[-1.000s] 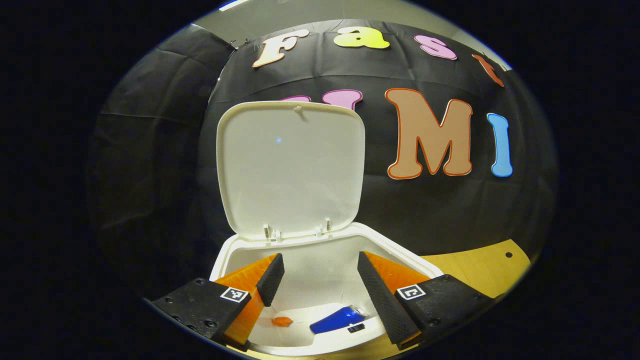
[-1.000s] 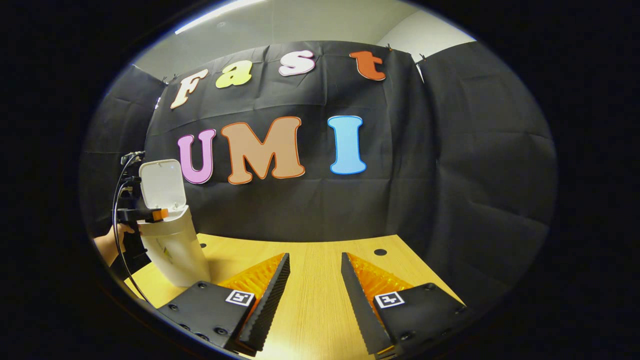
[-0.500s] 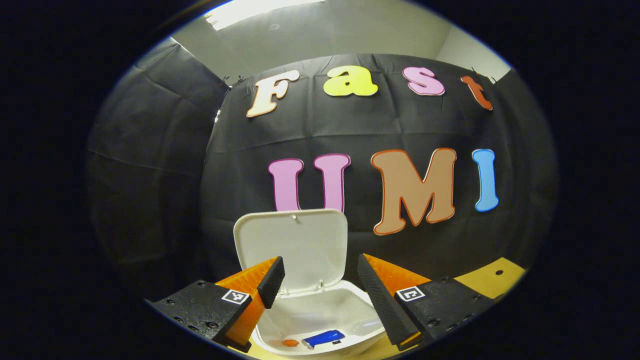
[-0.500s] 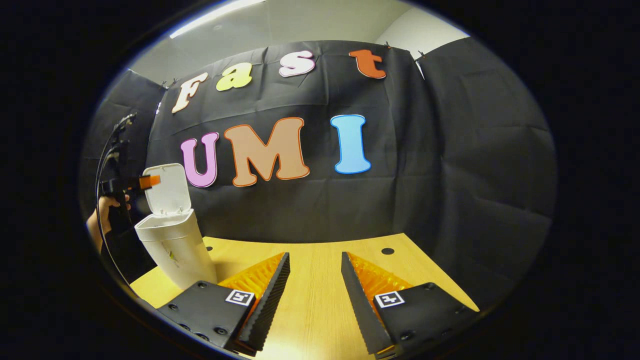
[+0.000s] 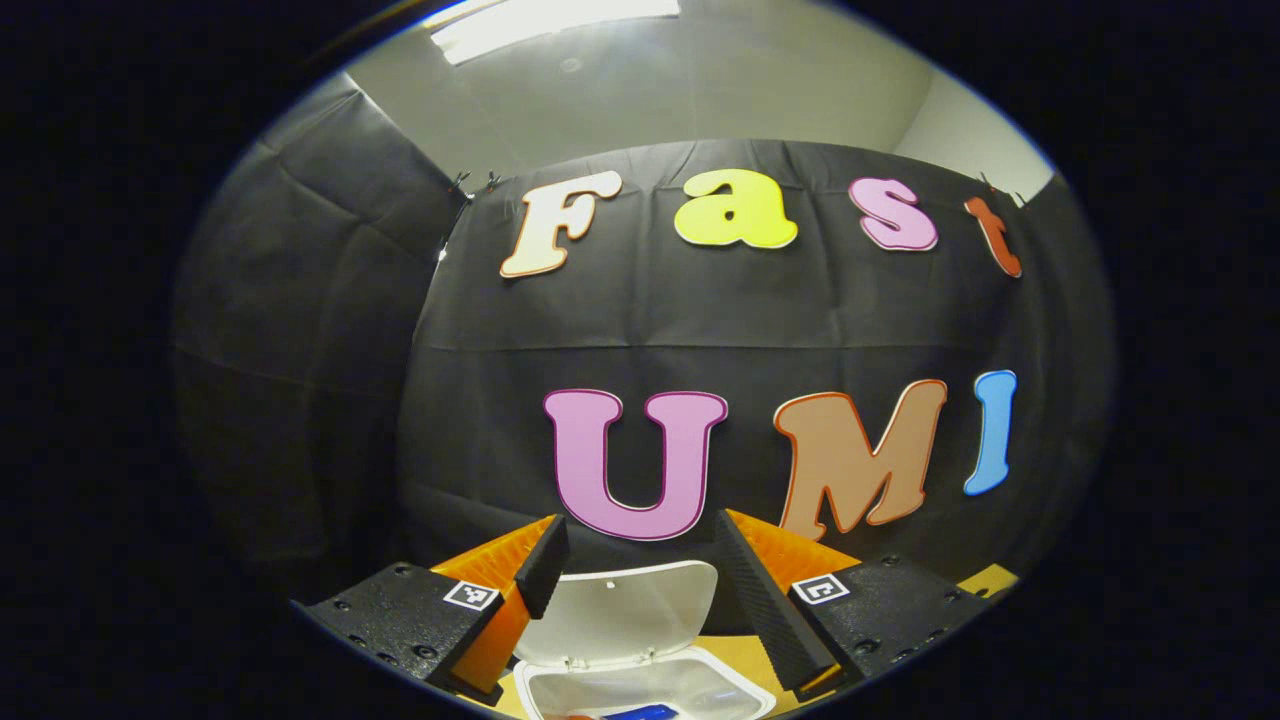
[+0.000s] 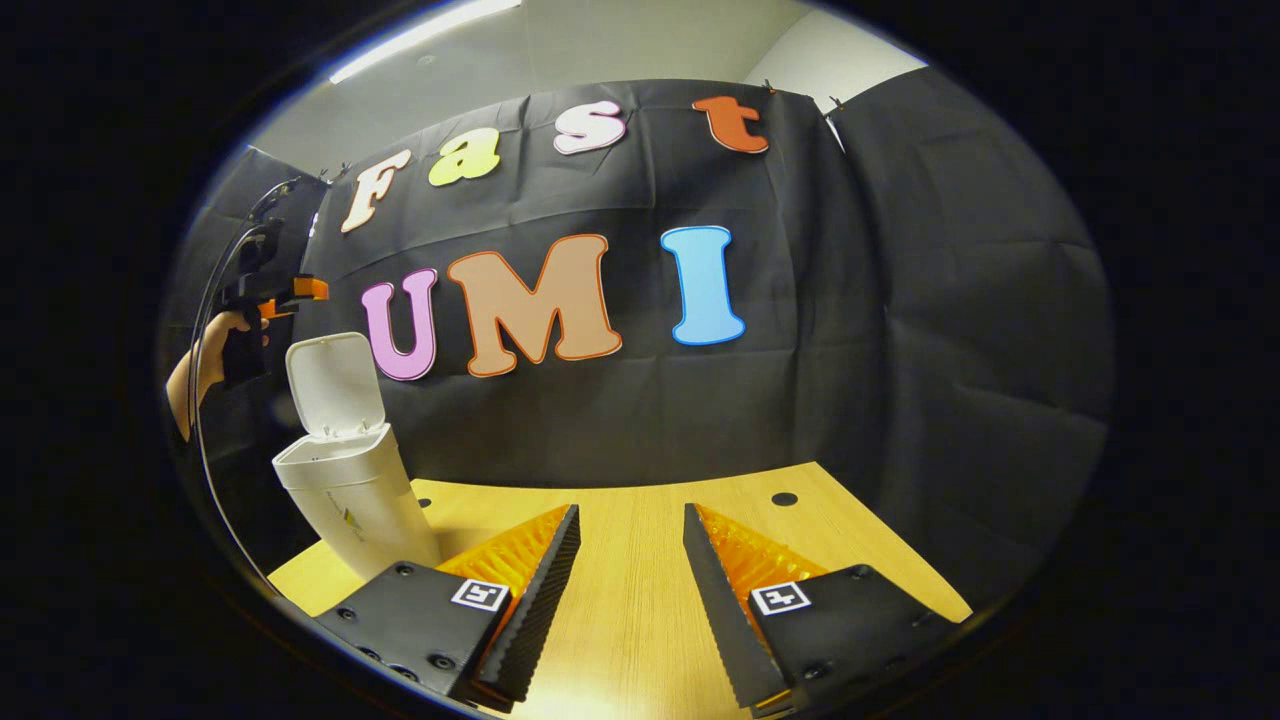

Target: Press the lid of the desktop garbage bin to open it, pick up the crumpled paper on the desktop and throw it into the bin, then pick up the pop can on the desktop and drop it into the bin, and finally close the garbage bin lid.

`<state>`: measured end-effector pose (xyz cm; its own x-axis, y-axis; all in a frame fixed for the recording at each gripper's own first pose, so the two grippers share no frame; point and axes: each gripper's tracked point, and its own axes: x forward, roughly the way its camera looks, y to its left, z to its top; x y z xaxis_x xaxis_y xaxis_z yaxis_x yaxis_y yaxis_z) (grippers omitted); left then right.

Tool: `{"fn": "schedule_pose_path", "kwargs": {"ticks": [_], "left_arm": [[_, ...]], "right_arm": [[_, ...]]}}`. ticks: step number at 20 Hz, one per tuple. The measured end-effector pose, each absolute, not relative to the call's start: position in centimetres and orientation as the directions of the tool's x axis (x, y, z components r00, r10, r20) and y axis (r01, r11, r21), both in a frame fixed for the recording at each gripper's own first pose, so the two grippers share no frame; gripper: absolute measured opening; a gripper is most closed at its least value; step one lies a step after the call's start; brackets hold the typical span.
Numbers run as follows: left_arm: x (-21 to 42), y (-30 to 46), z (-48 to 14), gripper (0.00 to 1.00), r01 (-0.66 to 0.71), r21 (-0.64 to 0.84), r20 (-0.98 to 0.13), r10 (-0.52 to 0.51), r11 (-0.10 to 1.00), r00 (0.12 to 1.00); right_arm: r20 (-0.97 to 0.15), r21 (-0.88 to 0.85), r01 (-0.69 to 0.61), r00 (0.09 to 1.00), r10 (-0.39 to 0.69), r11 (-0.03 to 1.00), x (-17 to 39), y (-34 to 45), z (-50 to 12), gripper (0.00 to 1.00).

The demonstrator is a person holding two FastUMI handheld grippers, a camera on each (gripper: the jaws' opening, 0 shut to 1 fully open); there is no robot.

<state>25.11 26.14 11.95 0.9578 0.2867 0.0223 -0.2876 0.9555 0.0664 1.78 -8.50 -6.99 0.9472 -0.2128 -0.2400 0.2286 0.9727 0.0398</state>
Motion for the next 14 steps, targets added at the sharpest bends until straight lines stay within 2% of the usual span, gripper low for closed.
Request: {"fn": "schedule_pose_path", "kwargs": {"ticks": [3,5,8,14], "left_arm": [[27.4,30.1,9.8,0.94,-0.351,0.053,-0.048,0.353,0.935,0.934],[28.1,31.3,8.0,0.92,-0.368,0.096,-0.092,0.376,0.925,0.922],[28.6,31.2,5.6,0.92,-0.354,0.091,-0.159,0.365,0.931,0.917],[25.9,29.1,5.2,0.93,-0.333,0.132,-0.15,0.351,0.934,0.924]], "right_arm": [[-0.235,0.032,0.256,0.941,-0.242,0.966,1.2,-9.3,-6.7,0.73],[-0.232,0.026,0.277,0.936,-0.264,0.961,0.8,-10.1,-6.6,0.73],[-0.238,0.025,0.294,0.93,-0.28,0.956,0.8,-10.7,-6.6,0.73],[-0.233,0.022,0.256,0.941,-0.244,0.966,2.0,-9.6,-6.5,0.7]]}}
